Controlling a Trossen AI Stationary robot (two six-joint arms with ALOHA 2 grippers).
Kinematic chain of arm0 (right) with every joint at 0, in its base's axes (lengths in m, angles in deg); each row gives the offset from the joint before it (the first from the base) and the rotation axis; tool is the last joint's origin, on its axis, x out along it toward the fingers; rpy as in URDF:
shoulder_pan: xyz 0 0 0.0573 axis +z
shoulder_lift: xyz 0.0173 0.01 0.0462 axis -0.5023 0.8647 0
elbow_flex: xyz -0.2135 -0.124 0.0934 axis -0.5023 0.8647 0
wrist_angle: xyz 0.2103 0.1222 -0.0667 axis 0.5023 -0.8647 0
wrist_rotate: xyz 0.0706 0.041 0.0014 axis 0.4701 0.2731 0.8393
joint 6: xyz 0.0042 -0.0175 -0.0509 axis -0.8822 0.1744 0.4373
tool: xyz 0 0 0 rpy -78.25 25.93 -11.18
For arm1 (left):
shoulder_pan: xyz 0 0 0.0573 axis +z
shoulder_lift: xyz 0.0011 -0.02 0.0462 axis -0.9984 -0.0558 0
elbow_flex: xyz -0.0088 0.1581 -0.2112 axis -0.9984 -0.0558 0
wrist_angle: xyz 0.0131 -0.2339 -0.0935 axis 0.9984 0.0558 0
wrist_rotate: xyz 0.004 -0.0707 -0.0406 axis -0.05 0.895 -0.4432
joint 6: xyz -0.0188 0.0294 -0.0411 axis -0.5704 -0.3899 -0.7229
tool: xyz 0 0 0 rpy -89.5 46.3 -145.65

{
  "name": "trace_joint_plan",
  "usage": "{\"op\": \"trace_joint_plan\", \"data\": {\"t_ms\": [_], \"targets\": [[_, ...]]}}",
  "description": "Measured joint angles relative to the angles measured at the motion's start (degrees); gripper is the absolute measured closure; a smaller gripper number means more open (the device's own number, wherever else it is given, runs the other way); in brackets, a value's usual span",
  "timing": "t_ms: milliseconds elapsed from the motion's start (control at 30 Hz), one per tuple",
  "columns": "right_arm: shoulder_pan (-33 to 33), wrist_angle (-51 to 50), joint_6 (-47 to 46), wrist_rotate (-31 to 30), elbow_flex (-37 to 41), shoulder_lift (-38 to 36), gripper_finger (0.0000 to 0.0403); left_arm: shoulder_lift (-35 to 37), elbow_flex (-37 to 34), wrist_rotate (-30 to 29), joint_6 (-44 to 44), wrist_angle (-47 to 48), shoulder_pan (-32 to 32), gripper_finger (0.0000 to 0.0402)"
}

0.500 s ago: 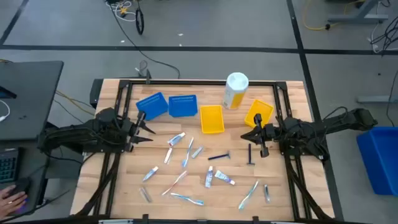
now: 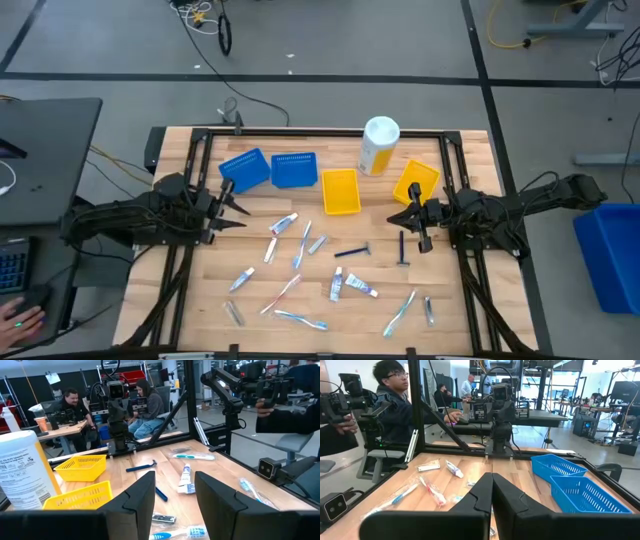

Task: Pick & Place Travel size toiletries
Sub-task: Put the silver nail cutter into the left blue bin

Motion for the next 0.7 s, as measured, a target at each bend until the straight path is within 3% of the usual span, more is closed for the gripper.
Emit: {"op": "trace_joint_plan", "data": {"t_ms": [233, 367, 533, 700], "targets": [[0.00, 0.66, -0.01, 0.00, -0.01, -0.02, 0.0389, 0.01, -0.01, -0.61, -0.94, -4.93, -0.02, 0.0253], [-0.04, 0.78, 0.00, -0.41, 0.01, 0.00, 0.0389, 0.01, 0.00, -0.29, -7.69, -7.33, -0.02, 0.0253], [-0.08, 1.24, -2.52, -8.04, 0.00, 0.00, 0.0389, -0.01, -0.02, -1.02, -14.35, -9.04, -0.02, 0.0253], [-0.19, 3.04, 0.75, -10.85, 0.01, 0.13, 0.0389, -0.97, -0.02, -5.41, -15.62, -10.32, -0.02, 0.0253]]}}
